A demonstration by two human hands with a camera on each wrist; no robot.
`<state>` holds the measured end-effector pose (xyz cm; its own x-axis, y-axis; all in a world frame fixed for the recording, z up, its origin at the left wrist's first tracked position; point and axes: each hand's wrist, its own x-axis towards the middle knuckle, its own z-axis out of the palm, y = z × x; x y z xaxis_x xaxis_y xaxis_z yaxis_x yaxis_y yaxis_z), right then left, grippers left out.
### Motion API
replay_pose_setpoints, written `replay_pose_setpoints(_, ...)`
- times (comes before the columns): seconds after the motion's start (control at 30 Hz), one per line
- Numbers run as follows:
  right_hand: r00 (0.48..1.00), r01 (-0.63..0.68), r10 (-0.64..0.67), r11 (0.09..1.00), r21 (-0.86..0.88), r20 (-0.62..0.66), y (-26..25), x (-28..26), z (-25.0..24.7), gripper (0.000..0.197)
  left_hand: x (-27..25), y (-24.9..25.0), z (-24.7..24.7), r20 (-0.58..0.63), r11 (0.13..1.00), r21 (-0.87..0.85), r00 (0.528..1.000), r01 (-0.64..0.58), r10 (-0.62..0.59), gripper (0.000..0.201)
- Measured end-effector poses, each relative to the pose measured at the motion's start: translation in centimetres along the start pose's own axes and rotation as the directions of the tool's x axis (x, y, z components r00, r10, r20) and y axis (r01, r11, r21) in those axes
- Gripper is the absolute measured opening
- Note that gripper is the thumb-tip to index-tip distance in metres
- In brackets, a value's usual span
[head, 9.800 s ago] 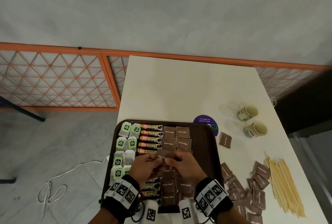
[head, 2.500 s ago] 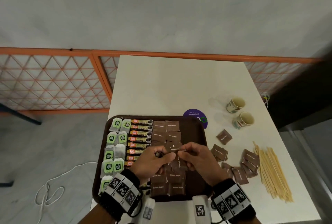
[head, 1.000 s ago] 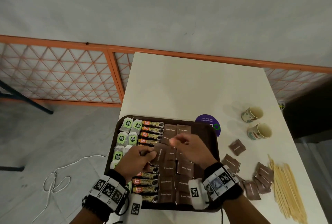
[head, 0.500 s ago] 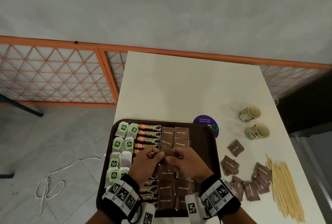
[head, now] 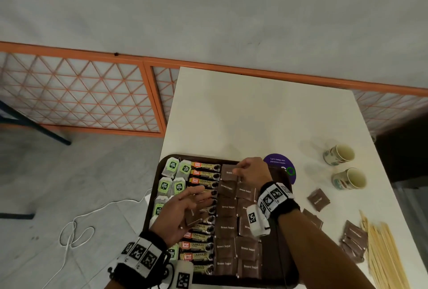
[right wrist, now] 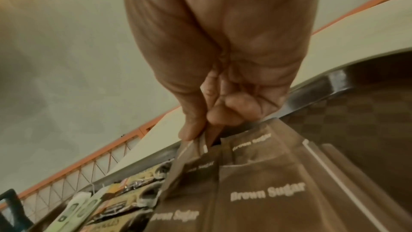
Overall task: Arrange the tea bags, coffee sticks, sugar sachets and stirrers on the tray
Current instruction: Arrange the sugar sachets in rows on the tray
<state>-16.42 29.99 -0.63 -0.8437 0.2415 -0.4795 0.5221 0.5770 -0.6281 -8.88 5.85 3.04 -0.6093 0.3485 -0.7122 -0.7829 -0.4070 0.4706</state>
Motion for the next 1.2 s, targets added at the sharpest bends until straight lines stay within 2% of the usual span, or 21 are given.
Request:
replay_pose_setpoints(0.13,0.996,-0.061,0.055,0.994,-0.091,-0.069,0.0,0.2,0.7,0.03,-0.3,0.7,-0.3,0.082,0.998,-0.07,0.997,0.004,0.002,0.043)
replay_pose_setpoints(0.23,0.99,0.045,-0.052,0.998,-0.053,-0.132,-0.9,-2.4,0.3,0.028,-0.4,0.8,0.1,0.143,0.999,-0.045,0.99,-0.01,0.016,0.038)
replay_pose_setpoints(0.3,0.985,0.168,-0.168,0.986,-0.002,-0.024,-2.1,-5.3,-0.4,0.026,-0.2,0.6,0.6,0.141,0.999,0.033,0.99,-0.03,0.025,0.036)
replay_pose_setpoints(0.4,0.92,0.257,-0.257,0.966,0.04,0.294,-2.8,-9.6,-0.8,0.028,-0.1,0.3,2.2,0.106,0.979,0.196,0.994,-0.046,0.025,0.033)
replay_pose_setpoints(0.43,0.901,0.263,-0.268,0.963,0.063,0.341,-2.4,-10.4,-0.7,0.025,-0.1,0.2,2.7,0.107,0.955,0.292,0.994,-0.054,0.023,0.038)
replay_pose_setpoints(0.5,0.898,0.263,-0.28,0.96,0.095,0.339,-0.9,-11.1,-0.7,0.021,0.1,-0.2,3.6,0.12,0.851,0.518,0.992,-0.087,0.028,0.044)
replay_pose_setpoints(0.57,0.913,0.209,-0.24,0.97,0.126,0.33,0.5,-11.2,-1.1,0.015,0.6,-0.6,3.9,0.123,0.729,0.676,0.992,-0.108,0.032,0.034)
replay_pose_setpoints(0.67,0.914,0.107,-0.184,0.969,0.222,0.362,1.8,-11.5,-2.0,0.011,1.2,-0.8,4.0,0.147,0.575,0.81,0.989,-0.119,-0.003,0.035)
replay_pose_setpoints(0.73,0.892,0.127,-0.194,0.975,0.185,0.409,1.9,-11.7,-2.2,0.012,1.3,-0.7,4.4,0.193,0.462,0.869,0.981,-0.175,0.008,0.035)
replay_pose_setpoints(0.77,0.888,0.153,-0.201,0.977,0.145,0.413,2.0,-11.6,-2.2,0.012,1.4,-0.7,4.5,0.208,0.437,0.877,0.978,-0.199,0.028,0.033)
replay_pose_setpoints(0.8,0.903,0.168,-0.196,0.98,0.105,0.382,2.0,-11.1,-2.3,0.011,1.5,-0.7,4.6,0.205,0.454,0.866,0.977,-0.208,0.058,0.028)
replay_pose_setpoints(0.83,0.935,0.151,-0.17,0.985,0.083,0.311,2.2,-10.4,-2.5,0.01,1.4,-0.6,4.6,0.177,0.523,0.829,0.98,-0.197,0.088,0.021)
replay_pose_setpoints(0.9,0.994,-0.013,-0.01,0.978,0.208,0.106,2.7,-8.2,-3.0,0.008,1.5,-0.2,4.1,0.078,0.732,0.667,0.99,-0.138,0.116,0.018)
replay_pose_setpoints(0.97,0.984,-0.162,0.175,0.893,0.42,0.008,3.1,-5.8,-3.5,0.007,1.4,0.2,3.2,-0.001,0.91,0.411,0.998,-0.063,0.069,0.022)
replay_pose_setpoints(1.0,0.972,-0.207,0.234,0.849,0.486,0.006,3.2,-4.7,-3.5,0.006,1.3,0.4,2.6,-0.011,0.962,0.272,0.999,-0.037,0.041,0.025)
replay_pose_setpoints(1.03,0.964,-0.235,0.267,0.825,0.514,0.011,3.1,-3.8,-3.4,0.005,1.1,0.6,2.1,-0.011,0.988,0.15,1.0,-0.021,0.023,0.028)
replay_pose_setpoints(1.1,0.959,-0.251,0.285,0.839,0.483,0.004,3.1,-2.6,-2.9,0.009,0.6,1.0,1.4,0.001,1.0,-0.001,1.0,-0.009,0.009,0.035)
replay_pose_setpoints(1.13,0.959,-0.249,0.284,0.868,0.43,-0.018,3.2,-2.2,-2.7,0.013,0.4,1.1,1.1,0.009,0.999,-0.047,1.0,-0.009,0.01,0.039)
replay_pose_setpoints(1.2,0.956,-0.248,0.271,0.951,0.187,-0.11,3.8,-1.8,-2.5,0.021,0.0,1.2,1.0,0.026,0.994,-0.108,1.0,-0.014,0.017,0.046)
